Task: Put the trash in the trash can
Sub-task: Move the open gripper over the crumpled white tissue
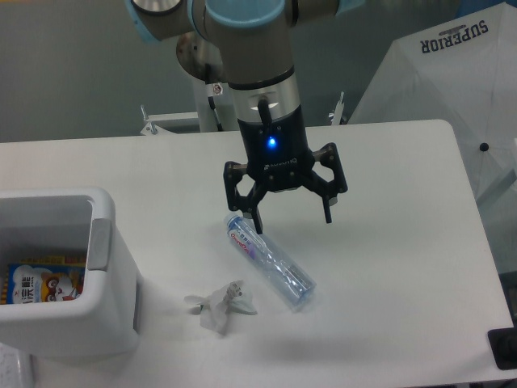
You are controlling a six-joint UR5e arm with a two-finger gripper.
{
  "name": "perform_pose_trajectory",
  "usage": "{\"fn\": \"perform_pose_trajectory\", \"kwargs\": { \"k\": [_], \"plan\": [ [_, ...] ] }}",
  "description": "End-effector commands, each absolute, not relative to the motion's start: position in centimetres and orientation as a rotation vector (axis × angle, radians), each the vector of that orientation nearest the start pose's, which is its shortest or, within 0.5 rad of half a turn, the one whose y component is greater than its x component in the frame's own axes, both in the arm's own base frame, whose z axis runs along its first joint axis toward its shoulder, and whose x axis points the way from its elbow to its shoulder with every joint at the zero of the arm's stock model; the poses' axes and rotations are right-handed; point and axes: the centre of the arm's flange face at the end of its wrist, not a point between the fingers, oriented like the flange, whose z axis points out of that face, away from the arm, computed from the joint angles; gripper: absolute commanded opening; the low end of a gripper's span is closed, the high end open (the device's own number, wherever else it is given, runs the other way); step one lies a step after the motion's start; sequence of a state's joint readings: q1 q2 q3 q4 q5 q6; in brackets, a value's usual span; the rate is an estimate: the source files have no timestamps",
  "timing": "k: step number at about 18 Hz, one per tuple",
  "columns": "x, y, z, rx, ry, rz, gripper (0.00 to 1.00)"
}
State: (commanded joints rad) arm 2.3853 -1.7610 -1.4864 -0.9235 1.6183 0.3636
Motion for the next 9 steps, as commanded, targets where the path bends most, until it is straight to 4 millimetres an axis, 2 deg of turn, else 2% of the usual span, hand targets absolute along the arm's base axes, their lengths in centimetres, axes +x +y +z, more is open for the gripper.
{"fn": "perform_pose_trajectory", "kwargs": {
  "k": [4, 7, 9],
  "plan": [
    [-35.4, 51.0, 49.9, -2.624, -0.622, 0.478, 1.00],
    [-35.3, 50.9, 48.1, -2.650, -0.630, 0.465, 1.00],
    [-35.1, 51.1, 47.9, -2.618, -0.617, 0.460, 1.00]
  ]
}}
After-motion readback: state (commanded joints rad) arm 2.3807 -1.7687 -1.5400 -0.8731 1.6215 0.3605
